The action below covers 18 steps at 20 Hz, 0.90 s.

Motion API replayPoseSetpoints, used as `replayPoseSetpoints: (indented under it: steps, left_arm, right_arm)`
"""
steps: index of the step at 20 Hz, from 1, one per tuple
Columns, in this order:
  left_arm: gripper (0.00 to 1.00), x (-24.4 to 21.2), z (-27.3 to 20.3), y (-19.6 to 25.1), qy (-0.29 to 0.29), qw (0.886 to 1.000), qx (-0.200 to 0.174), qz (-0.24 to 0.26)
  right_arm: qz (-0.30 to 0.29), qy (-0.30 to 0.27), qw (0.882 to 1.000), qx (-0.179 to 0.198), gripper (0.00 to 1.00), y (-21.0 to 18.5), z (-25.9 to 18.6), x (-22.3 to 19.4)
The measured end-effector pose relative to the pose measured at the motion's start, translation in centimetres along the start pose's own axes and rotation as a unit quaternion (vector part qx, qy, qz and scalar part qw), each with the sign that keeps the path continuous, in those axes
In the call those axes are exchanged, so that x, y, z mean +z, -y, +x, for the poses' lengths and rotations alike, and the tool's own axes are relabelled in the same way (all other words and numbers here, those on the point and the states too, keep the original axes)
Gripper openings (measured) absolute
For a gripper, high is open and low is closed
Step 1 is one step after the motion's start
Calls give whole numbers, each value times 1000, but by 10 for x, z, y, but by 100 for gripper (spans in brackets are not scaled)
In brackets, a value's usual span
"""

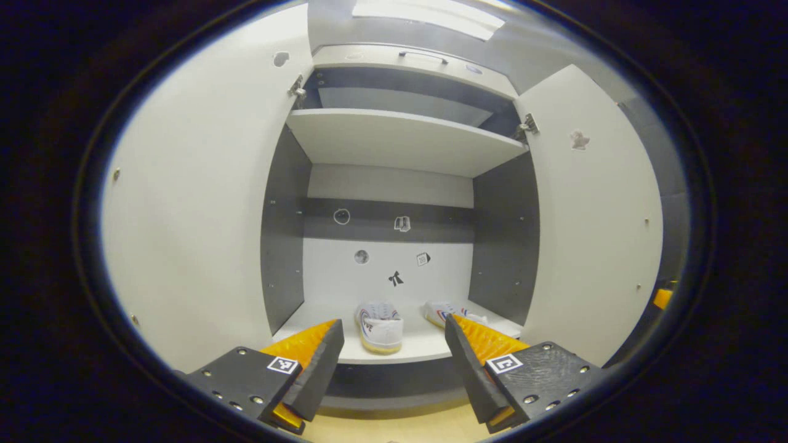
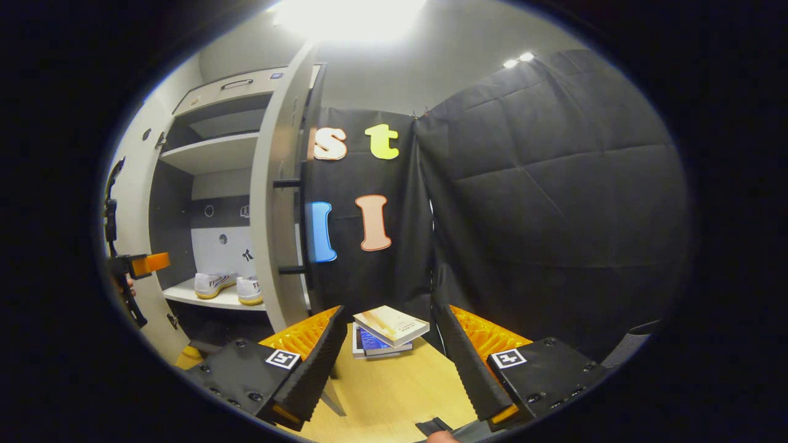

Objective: Grab one shoe with the right hand and put it into the shoe cabinet, grab the other shoe with the left hand and put it into the shoe cabinet; then close the right door with the right hand and the left door with the left hand.

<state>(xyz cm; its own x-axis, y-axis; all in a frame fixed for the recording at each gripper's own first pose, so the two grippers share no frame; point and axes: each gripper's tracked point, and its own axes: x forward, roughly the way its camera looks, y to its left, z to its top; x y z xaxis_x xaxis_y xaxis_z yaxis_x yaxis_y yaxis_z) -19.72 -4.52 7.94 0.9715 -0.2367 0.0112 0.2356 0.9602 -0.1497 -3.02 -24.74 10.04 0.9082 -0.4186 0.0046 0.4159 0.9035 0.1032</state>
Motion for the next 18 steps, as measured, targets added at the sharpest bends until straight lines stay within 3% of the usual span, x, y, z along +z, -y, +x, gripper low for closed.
replayPoseSetpoints:
  steps: [2,6,7,8,11,17,18]
  left_arm:
    - [93,-5,-21,5,-4,1000,-5,7]
    - [93,-4,-63,12,-5,999,-17,34]
    - [93,-2,-74,11,-2,999,-15,37]
    - [93,0,-83,10,-1,999,-15,34]
    - [93,1,-111,1,-4,1000,-10,20]
    - [93,16,-149,-27,8,999,12,39]
    - [93,19,-152,-31,12,999,15,42]
  right_arm:
    - [10,-2,1000,-9,92,2,10,9]
    - [31,13,999,-19,96,3,26,34]
    - [36,14,999,-15,92,0,31,37]
    - [39,15,999,-12,97,-1,35,40]
    - [42,14,999,-6,98,-11,44,44]
    - [-3,2,1000,8,97,-33,51,37]
    - [-10,7,1000,7,92,-36,50,40]
